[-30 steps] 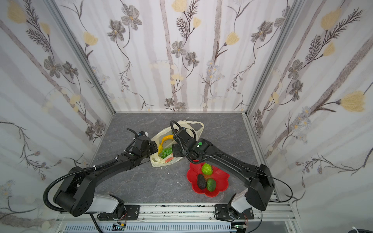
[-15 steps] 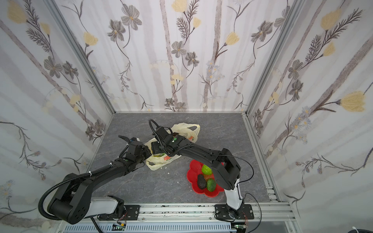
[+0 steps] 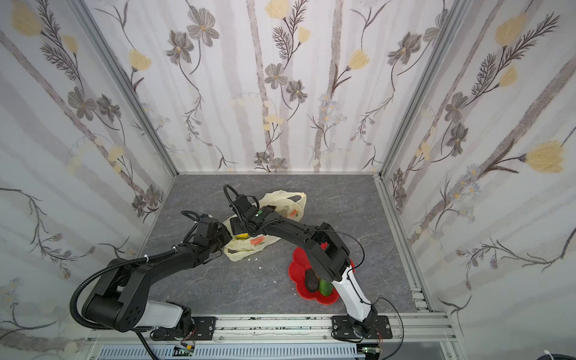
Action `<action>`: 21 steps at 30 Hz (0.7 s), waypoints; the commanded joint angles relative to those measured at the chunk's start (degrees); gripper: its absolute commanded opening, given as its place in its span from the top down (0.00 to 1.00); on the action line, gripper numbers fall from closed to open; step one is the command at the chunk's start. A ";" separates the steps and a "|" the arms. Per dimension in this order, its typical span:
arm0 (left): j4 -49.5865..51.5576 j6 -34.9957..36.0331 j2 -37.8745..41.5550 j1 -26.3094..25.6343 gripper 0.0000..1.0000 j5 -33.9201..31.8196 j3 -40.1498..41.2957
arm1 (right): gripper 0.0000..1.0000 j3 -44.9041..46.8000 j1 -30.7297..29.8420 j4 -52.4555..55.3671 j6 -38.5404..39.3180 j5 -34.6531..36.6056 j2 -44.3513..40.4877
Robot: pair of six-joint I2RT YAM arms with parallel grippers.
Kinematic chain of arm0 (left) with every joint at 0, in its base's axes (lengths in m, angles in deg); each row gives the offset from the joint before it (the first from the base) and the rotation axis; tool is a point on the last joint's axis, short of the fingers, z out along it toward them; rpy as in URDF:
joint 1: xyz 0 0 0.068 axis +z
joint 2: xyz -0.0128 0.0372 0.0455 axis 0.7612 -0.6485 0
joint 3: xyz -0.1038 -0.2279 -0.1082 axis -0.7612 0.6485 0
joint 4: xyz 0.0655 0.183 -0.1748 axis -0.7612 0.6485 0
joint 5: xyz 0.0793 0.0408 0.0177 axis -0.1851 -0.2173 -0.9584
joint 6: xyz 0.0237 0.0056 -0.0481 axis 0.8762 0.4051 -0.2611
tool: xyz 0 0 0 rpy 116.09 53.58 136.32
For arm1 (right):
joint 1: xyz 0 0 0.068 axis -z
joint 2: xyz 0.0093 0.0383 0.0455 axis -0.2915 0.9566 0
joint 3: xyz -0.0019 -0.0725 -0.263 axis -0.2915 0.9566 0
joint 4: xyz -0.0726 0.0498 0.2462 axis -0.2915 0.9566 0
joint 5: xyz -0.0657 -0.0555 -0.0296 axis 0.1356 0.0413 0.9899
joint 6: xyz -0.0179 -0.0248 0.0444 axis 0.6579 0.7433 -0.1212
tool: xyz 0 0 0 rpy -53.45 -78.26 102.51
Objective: Take fruits out of the plastic bag
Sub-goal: Pick up the fruit from the plastic bag.
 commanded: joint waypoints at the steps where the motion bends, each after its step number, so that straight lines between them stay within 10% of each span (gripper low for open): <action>1: -1.39 -0.43 -0.98 0.39 1.00 0.14 -0.27 | 0.38 -1.94 -0.01 0.31 1.80 0.91 1.46; 21: -3.16 -0.91 -3.66 1.28 1.00 2.06 0.17 | 0.22 -6.12 0.03 2.74 2.50 1.81 9.03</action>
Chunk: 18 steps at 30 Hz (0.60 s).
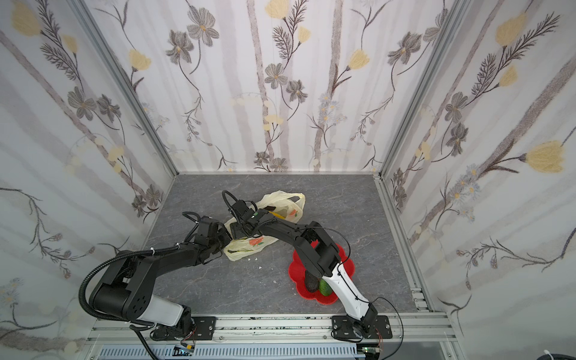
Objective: Take fruits out of the plastic bag
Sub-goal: Pick up the fruit from the plastic bag.
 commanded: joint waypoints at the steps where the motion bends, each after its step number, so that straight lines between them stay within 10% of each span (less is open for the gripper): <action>1: -1.27 -0.49 0.31 0.03 1.00 0.33 0.05 | 0.21 -1.77 -0.07 0.41 0.66 1.07 1.30; 18: -1.36 -0.27 0.51 0.03 1.00 0.16 0.71 | 0.45 -1.89 1.17 1.20 0.69 -1.27 -2.69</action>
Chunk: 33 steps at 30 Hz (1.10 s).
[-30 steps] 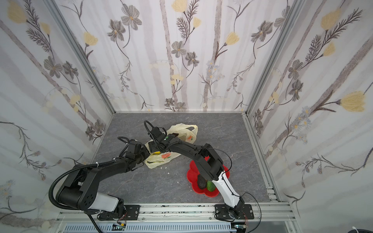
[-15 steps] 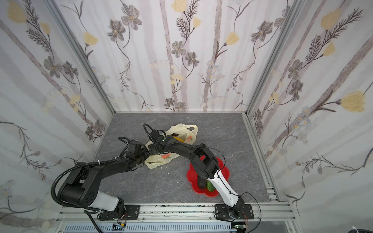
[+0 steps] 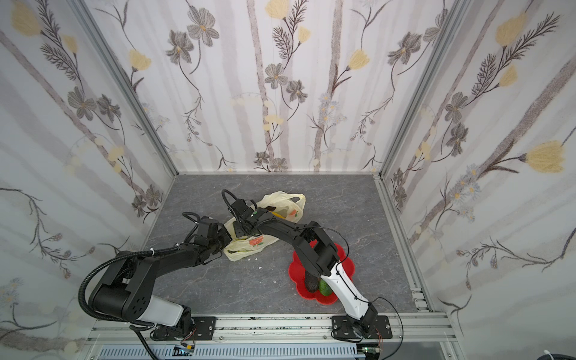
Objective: Take fruits out of the plastic bag
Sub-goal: Pick up the fruit from the plastic bag, then place the fruit on the plate.
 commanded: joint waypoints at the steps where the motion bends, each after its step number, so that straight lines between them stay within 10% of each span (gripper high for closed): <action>1: -1.14 -0.32 0.20 0.03 1.00 0.02 0.23 | 0.45 1.09 0.95 -1.75 0.28 -4.26 -3.83; 12: -1.11 0.19 1.95 0.03 1.00 -0.55 0.53 | 0.46 17.97 2.78 -7.99 -0.61 -10.28 -20.39; 33: -1.14 1.06 1.76 -0.05 1.00 -0.95 -0.79 | 0.46 53.27 5.51 1.84 -5.11 2.81 -56.57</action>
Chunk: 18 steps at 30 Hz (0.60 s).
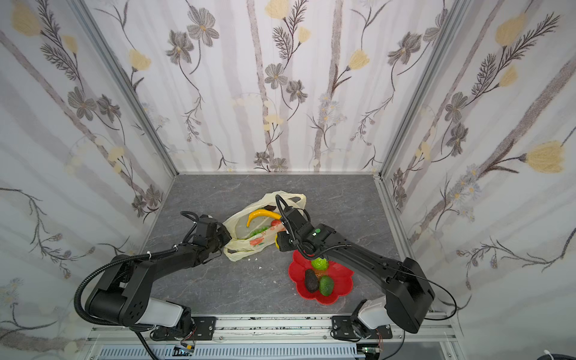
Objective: Take fruits out of the plastic bag
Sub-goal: Place the fruit on the plate.
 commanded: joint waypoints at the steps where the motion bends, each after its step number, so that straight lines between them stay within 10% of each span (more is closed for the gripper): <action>1: -0.92 0.59 -0.21 -0.06 1.00 -0.68 -0.63 | 0.46 2.24 0.24 3.08 -2.32 4.83 -3.45; 18: -1.01 0.85 -0.03 -0.14 1.00 -0.53 -0.55 | 0.46 11.07 4.89 22.77 -14.56 17.23 -14.42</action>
